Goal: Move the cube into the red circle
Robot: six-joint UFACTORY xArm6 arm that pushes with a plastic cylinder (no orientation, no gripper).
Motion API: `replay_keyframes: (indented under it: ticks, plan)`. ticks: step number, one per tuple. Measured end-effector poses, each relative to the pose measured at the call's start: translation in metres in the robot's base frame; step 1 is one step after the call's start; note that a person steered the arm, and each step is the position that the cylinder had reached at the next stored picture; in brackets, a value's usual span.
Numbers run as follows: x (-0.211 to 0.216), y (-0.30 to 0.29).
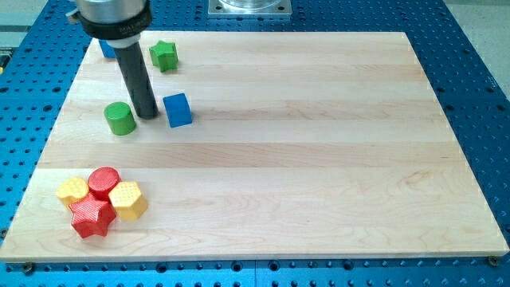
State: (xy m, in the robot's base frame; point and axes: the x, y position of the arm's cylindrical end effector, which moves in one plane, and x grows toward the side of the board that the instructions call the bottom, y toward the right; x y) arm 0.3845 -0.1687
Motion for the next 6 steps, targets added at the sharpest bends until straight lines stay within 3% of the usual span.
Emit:
replay_keyframes:
  ticks: [1, 2, 3, 4, 5, 6]
  plan:
    - [-0.022, 0.04]
    - [-0.009, 0.086]
    - [0.043, 0.077]
    - [0.031, 0.072]
    - [-0.01, 0.072]
    - [0.045, 0.045]
